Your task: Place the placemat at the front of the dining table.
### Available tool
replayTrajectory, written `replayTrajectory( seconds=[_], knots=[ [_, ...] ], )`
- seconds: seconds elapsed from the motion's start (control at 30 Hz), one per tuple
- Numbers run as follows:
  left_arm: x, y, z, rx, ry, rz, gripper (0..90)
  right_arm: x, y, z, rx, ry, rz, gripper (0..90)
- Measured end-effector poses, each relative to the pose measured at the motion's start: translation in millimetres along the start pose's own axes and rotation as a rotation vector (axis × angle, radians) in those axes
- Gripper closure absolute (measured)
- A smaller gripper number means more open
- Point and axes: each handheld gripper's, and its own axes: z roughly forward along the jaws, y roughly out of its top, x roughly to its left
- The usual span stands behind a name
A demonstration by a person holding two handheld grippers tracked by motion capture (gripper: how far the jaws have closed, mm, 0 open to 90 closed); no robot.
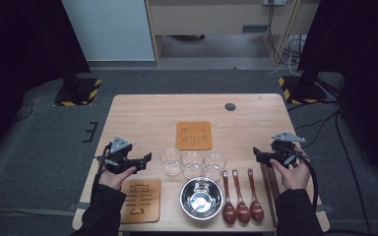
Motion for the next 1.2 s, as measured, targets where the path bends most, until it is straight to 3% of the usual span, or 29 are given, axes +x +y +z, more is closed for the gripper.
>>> replayTrajectory(
  seconds=[0.23,0.53,0.83,1.2],
  knots=[
    [-5.2,-9.3,-4.6,0.013,-0.012,-0.002,12.1,-4.7,-11.4,-2.5,0.017,-0.007,-0.005,9.2],
    [-20.2,-16.4,-9.6,0.024,-0.037,0.031,11.8,-10.5,-24.0,-6.7,0.033,-0.012,-0.014,8.5],
    [-29.9,-20.8,-12.0,0.035,-0.071,0.040,11.4,-25.9,-39.9,-8.5,0.052,-0.045,0.024,8.4],
    [-46.7,-25.8,-13.8,0.046,-0.109,0.062,11.6,-40.4,-51.1,-8.1,0.074,-0.086,0.033,8.2]
  ],
)
